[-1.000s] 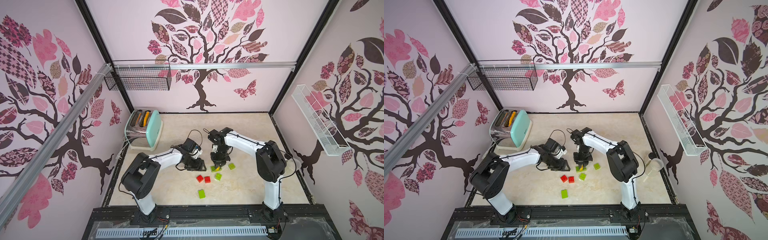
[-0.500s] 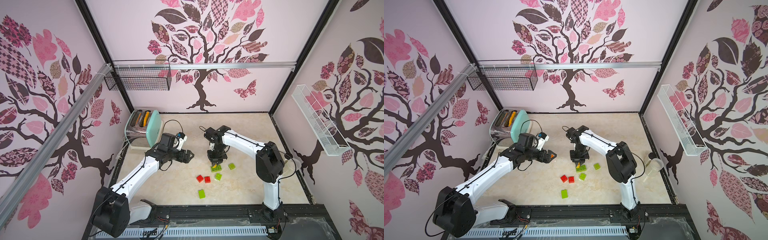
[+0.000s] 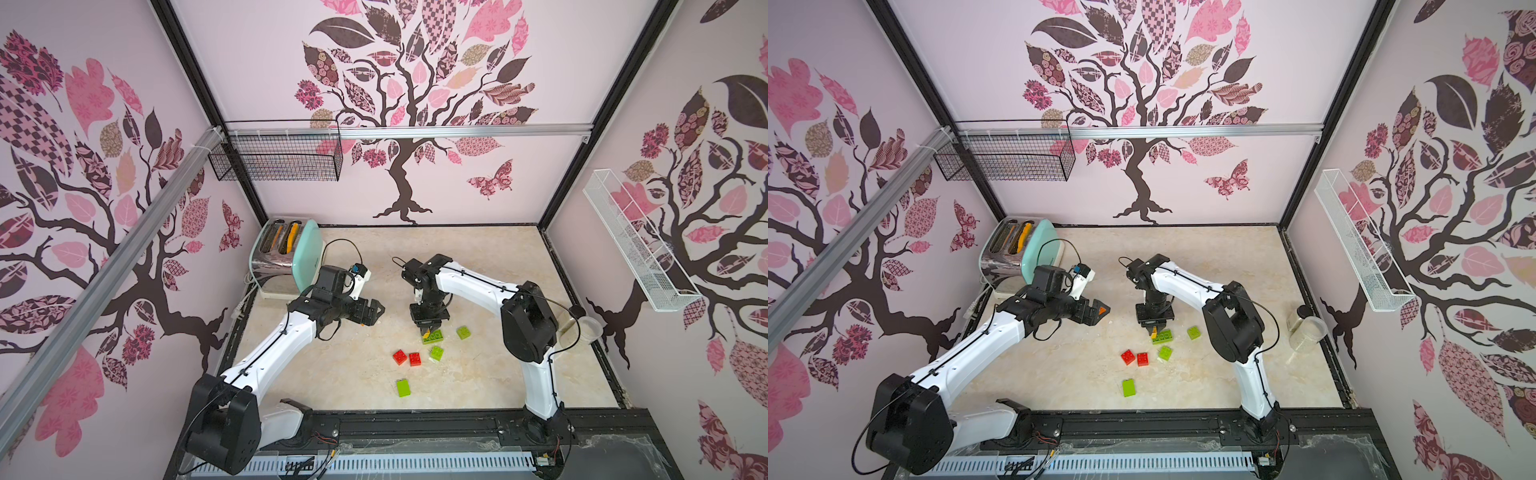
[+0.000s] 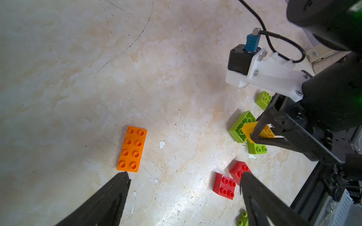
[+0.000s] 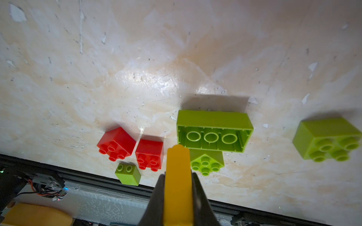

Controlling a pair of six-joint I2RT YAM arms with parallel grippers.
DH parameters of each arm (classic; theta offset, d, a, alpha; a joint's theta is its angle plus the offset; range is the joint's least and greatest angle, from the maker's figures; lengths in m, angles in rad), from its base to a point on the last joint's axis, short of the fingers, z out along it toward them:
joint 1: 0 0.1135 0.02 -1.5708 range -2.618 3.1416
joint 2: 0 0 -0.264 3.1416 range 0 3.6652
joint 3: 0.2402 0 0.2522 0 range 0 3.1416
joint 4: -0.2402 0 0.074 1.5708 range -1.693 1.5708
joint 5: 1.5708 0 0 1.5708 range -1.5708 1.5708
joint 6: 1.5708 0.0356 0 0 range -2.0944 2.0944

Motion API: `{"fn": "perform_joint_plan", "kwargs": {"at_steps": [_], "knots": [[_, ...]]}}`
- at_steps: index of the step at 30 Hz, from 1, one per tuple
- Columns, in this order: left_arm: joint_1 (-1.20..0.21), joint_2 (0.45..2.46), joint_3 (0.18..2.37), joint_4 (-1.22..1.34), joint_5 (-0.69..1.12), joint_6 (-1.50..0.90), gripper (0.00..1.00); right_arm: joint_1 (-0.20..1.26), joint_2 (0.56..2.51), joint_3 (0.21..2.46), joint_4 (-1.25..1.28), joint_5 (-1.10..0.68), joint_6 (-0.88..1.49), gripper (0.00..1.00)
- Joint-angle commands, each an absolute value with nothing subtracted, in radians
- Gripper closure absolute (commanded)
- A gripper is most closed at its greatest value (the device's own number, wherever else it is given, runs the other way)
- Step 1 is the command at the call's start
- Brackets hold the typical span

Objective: Assemble a giraffe with lego
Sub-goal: Assemble the lego brick with the lego brick.

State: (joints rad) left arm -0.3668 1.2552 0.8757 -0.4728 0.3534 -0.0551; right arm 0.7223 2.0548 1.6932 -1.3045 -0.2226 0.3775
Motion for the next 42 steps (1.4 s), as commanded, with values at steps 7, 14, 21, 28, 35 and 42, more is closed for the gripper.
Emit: {"fn": "perform_joint_plan", "kwargs": {"at_steps": [7, 14, 21, 28, 35, 42], "knots": [[-0.365, 1.24, 0.861, -0.452, 0.375, -0.052, 0.05, 0.725, 2.135, 1.702, -1.311, -0.205, 0.371, 1.0], [-0.365, 1.239, 0.859, -0.45, 0.38, -0.054, 0.05, 0.725, 2.147, 1.709, -1.311, -0.211, 0.374, 1.0], [-0.365, 1.244, 0.859, -0.448, 0.383, -0.057, 0.05, 0.724, 2.147, 1.694, -1.317, -0.206, 0.377, 1.0], [-0.365, 1.246, 0.857, -0.445, 0.386, -0.059, 0.05, 0.728, 2.122, 1.664, -1.295, -0.214, 0.436, 1.0], [-0.365, 1.247, 0.855, -0.442, 0.39, -0.062, 0.05, 0.736, 2.136, 1.659, -1.296, -0.215, 0.444, 1.0], [-0.365, 1.245, 0.851, -0.44, 0.391, -0.063, 0.05, 0.741, 2.154, 1.629, -1.273, -0.222, 0.432, 1.0]]}}
